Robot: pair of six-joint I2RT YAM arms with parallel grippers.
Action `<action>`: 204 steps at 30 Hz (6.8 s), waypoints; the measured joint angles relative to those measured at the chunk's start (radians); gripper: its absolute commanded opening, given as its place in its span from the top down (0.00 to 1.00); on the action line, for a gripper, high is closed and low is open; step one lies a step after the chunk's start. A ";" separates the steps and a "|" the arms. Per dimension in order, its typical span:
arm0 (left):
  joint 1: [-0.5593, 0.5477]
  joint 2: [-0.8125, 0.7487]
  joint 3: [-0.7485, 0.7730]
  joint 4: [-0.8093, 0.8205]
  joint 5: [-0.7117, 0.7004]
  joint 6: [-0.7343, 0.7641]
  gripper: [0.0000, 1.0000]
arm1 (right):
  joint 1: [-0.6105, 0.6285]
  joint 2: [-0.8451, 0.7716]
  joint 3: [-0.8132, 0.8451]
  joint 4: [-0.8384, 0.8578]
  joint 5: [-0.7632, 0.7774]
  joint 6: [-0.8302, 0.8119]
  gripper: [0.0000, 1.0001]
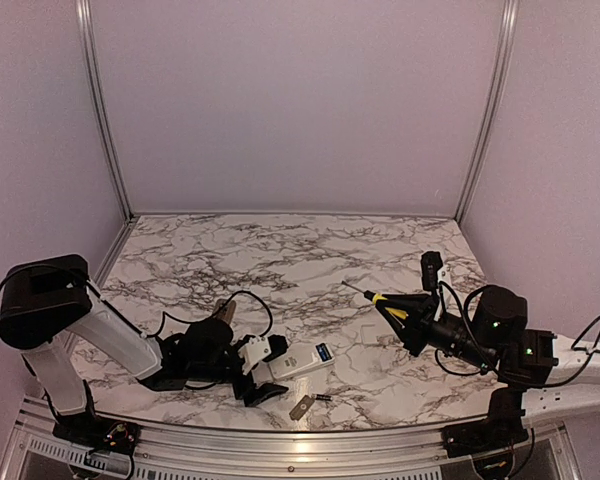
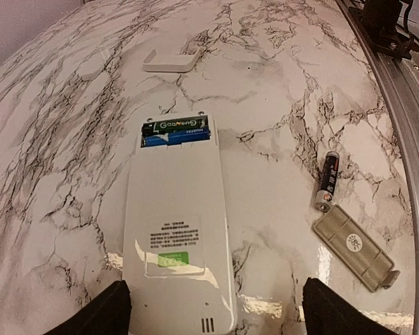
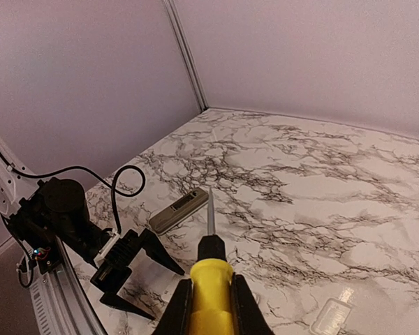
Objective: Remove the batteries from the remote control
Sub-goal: Pick up the remote control without the battery cover from the center of the board, then remove the battery from the remote control without the battery cover.
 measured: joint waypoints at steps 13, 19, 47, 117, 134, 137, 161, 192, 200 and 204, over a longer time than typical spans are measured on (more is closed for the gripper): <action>0.000 0.085 0.066 0.058 0.006 -0.012 0.10 | 0.000 0.001 0.000 0.000 0.000 0.000 1.00; 0.000 0.135 0.102 0.068 -0.029 -0.033 0.06 | 0.000 0.005 0.000 0.000 0.000 0.000 1.00; 0.026 0.215 0.137 0.142 0.026 0.011 0.71 | 0.000 0.021 -0.003 -0.003 -0.001 0.000 1.00; 0.010 0.013 -0.011 0.092 0.043 0.392 1.00 | 0.000 0.588 0.373 -0.501 -0.259 -0.226 1.00; 0.004 0.013 -0.011 0.084 0.025 0.396 1.00 | 0.000 0.601 0.378 -0.522 -0.195 -0.226 1.00; 0.002 0.013 -0.011 0.080 0.025 0.396 1.00 | 0.000 0.601 0.378 -0.522 -0.189 -0.227 1.00; -0.003 0.013 -0.011 0.051 0.025 0.396 1.00 | 0.000 0.637 0.378 -0.503 -0.255 -0.233 1.00; -0.008 0.013 -0.013 0.045 0.021 0.394 1.00 | -0.003 0.666 0.392 -0.489 -0.289 -0.224 1.00; -0.009 0.013 -0.013 0.050 0.003 0.394 1.00 | -0.003 0.652 0.392 -0.499 -0.274 -0.209 1.00; -0.009 0.013 -0.013 0.051 -0.010 0.394 1.00 | -0.003 0.645 0.392 -0.501 -0.271 -0.198 1.00</action>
